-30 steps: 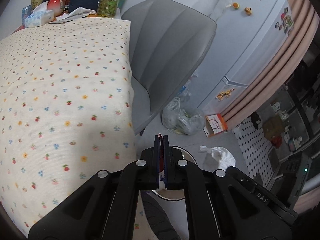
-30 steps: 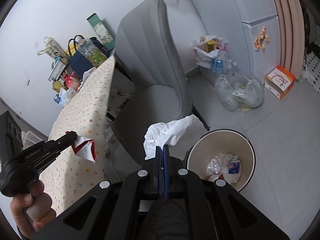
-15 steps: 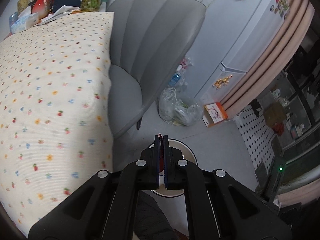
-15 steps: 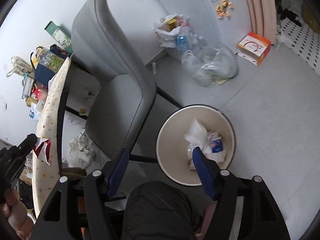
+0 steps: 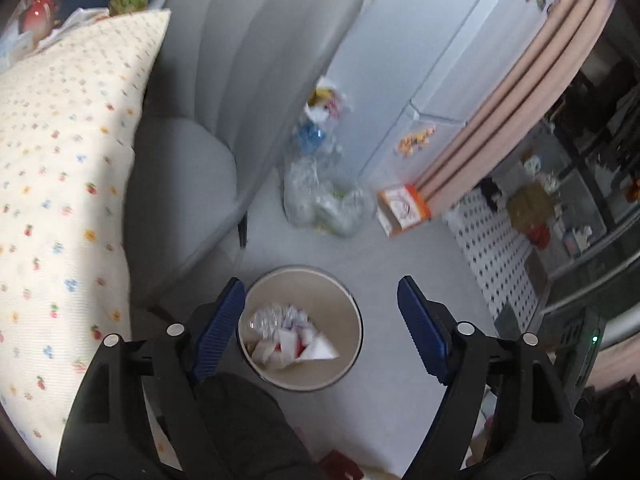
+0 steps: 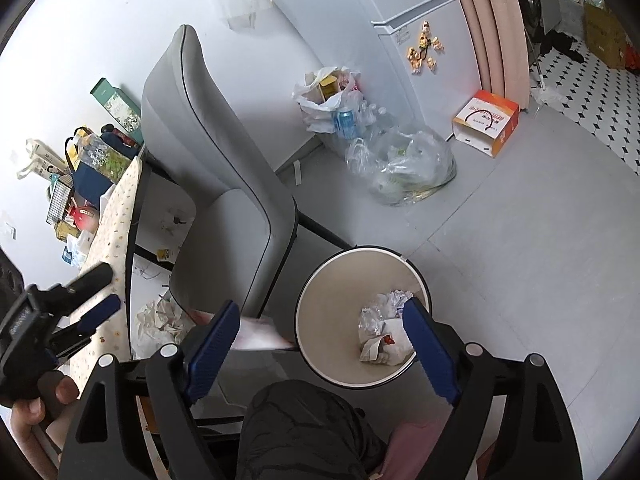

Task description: Collect trash

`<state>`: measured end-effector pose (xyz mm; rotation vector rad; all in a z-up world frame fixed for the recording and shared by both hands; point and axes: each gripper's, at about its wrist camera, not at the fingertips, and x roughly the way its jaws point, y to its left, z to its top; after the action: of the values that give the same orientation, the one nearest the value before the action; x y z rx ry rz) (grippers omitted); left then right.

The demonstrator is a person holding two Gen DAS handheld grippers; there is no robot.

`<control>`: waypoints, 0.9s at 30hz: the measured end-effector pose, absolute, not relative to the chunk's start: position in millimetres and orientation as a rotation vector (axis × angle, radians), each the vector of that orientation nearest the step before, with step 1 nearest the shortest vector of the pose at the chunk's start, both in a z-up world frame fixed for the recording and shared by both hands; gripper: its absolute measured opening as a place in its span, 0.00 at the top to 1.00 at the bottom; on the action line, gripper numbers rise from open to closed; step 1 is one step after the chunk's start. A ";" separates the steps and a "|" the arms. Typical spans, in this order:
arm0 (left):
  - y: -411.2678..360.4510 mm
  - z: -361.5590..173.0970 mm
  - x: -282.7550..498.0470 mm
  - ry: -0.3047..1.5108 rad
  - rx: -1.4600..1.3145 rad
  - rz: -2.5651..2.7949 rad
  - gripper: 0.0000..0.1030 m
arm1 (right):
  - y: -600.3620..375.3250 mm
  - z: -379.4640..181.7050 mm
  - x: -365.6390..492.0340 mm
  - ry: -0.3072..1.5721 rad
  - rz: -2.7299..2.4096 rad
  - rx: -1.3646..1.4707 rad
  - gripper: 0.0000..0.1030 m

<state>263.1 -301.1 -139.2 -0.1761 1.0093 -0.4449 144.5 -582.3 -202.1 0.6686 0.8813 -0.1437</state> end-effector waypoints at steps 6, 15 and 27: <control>-287.7 -133.8 259.3 1.012 -0.173 -0.433 0.18 | -575.4 -198.0 146.9 0.883 -0.120 0.671 0.20; -249.2 -116.8 246.1 0.973 -0.204 -0.395 0.13 | -549.5 -166.9 147.3 0.848 -0.064 0.611 0.11; -177.1 -65.1 220.3 0.850 -0.265 -0.333 0.07 | -500.4 -97.4 142.2 0.812 -0.046 0.478 0.08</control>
<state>220.3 -177.1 -65.1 -0.2648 0.8496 -0.3325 142.2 -500.4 -97.4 0.4785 0.8115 -0.0458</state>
